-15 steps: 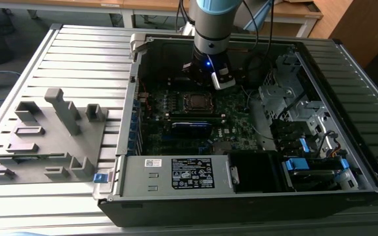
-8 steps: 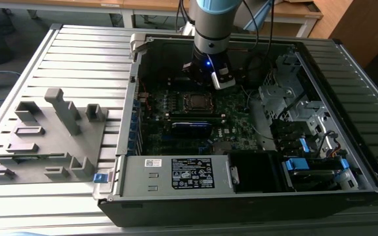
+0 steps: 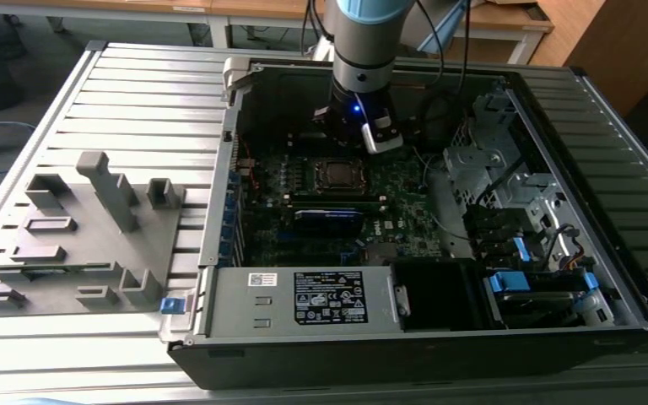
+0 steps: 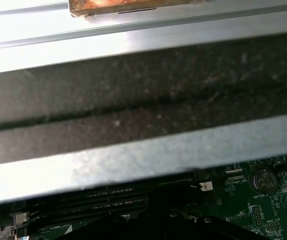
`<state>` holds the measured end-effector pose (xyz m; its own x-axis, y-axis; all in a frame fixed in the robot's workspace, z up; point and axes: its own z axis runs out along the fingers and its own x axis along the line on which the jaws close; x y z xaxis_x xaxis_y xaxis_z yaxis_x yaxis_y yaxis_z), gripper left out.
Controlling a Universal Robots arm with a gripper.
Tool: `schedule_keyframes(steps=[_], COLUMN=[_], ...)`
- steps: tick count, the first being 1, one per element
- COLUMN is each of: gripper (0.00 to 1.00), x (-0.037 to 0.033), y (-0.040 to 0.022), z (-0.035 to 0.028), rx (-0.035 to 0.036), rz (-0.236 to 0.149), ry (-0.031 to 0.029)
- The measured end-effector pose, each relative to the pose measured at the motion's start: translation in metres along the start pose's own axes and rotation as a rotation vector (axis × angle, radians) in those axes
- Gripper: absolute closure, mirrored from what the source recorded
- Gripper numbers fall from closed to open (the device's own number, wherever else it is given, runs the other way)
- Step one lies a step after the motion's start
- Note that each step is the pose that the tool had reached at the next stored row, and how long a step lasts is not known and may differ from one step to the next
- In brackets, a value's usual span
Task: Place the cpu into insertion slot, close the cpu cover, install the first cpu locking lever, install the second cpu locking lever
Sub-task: 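Install the first cpu locking lever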
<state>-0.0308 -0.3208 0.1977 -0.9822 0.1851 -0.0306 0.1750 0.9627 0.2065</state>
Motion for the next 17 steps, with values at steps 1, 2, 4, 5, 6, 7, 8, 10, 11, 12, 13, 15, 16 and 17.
schedule_keyframes(steps=[1,2,4,5,6,7,8,10,11,12,13,15,16,17], gripper=[0.89,0.89,0.89,0.89,0.89,0.89,0.89,0.89,0.89,0.89,0.89,0.89,0.89,0.89], x=[0.0000,0.0000,0.0000,0.0000,0.0000,0.0000,0.0001,0.0001,0.0002,0.0002,0.0003,0.0003,0.0003,0.0004], y=[0.0000,0.0000,0.0001,0.0002,0.0002,0.0002,0.0003,0.0007,0.0010,0.0012,0.0014,0.0015,0.0018,0.0020], z=[0.0000,0.0000,0.0000,0.0000,0.0000,0.0000,0.0001,0.0001,0.0002,0.0002,0.0003,0.0003,0.0004,0.0004], rx=[0.0002,0.0005,0.0010,0.0011,0.0011,0.0010,0.0010,0.0011,0.0011,0.0011,0.0011,0.0010,0.0010,0.0009], rz=[0.005,0.012,0.027,0.030,0.031,0.031,0.032,0.032,0.032,0.032,0.032,0.031,0.032,0.032], ry=[-0.0011,-0.0024,-0.0056,-0.0063,-0.0065,-0.0066,-0.0067,-0.0067,-0.0067,-0.0067,-0.0067,-0.0066,-0.0067,-0.0067])
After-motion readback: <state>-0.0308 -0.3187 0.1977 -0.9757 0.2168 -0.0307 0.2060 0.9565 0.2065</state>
